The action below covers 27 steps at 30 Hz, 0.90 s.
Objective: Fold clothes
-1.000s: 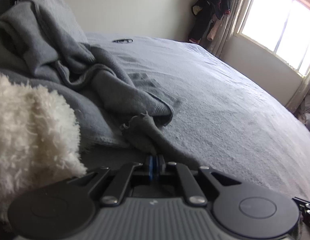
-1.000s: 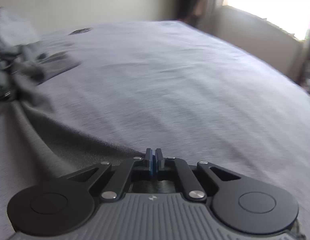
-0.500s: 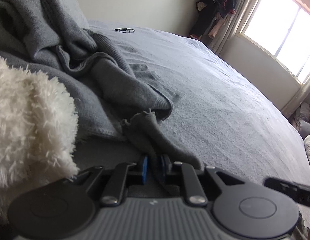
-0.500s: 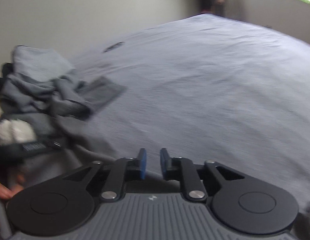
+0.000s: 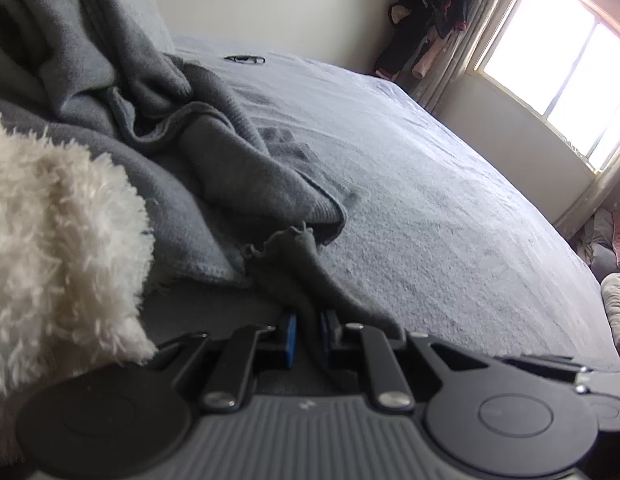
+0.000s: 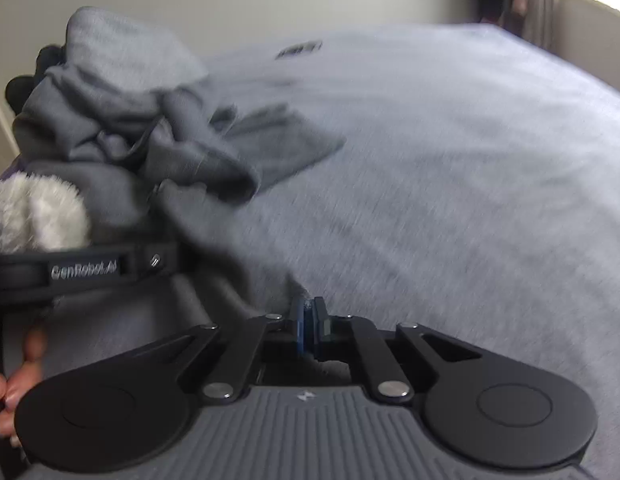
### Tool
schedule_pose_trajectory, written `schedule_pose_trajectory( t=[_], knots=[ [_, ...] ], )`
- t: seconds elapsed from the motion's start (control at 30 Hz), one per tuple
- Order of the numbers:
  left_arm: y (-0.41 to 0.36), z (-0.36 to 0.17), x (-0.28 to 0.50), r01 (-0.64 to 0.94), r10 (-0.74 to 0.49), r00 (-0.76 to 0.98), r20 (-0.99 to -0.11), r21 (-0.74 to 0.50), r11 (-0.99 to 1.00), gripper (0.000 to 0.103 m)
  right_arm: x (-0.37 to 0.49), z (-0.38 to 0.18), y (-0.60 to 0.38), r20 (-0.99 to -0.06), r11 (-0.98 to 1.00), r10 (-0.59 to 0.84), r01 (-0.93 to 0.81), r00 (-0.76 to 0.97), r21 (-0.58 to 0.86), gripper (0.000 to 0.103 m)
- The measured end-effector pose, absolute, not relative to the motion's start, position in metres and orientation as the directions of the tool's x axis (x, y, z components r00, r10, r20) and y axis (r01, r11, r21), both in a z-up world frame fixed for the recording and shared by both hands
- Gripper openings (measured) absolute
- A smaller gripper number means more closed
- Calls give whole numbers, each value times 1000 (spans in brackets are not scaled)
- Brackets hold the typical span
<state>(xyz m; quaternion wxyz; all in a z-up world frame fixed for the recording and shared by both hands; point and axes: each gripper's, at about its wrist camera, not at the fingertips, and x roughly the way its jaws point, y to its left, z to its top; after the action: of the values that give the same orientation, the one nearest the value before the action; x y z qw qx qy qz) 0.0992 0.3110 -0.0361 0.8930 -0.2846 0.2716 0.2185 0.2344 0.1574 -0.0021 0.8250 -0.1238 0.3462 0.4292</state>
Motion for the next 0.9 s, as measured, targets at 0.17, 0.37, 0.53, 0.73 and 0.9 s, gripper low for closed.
schedule_pose_trajectory(
  t=[0.17, 0.37, 0.53, 0.73, 0.9],
  knots=[
    [314, -38, 99, -539, 224, 766, -602, -411, 735, 6, 240, 6, 159, -620, 658, 601, -752, 504, 26, 4],
    [320, -42, 100, -532, 195, 773, -603, -451, 716, 9, 244, -3, 165, -658, 688, 539, -726, 526, -16, 6],
    [331, -49, 99, -530, 183, 789, -587, -498, 686, 9, 233, 11, 149, -643, 696, 553, -718, 529, 7, 13],
    [320, -44, 96, -553, 201, 769, -607, -473, 686, 9, 235, 29, 167, -658, 619, 624, -780, 421, 88, 26],
    [317, -44, 96, -564, 213, 765, -608, -470, 679, 9, 249, 22, 204, -681, 568, 655, -807, 327, 159, 27]
  ],
)
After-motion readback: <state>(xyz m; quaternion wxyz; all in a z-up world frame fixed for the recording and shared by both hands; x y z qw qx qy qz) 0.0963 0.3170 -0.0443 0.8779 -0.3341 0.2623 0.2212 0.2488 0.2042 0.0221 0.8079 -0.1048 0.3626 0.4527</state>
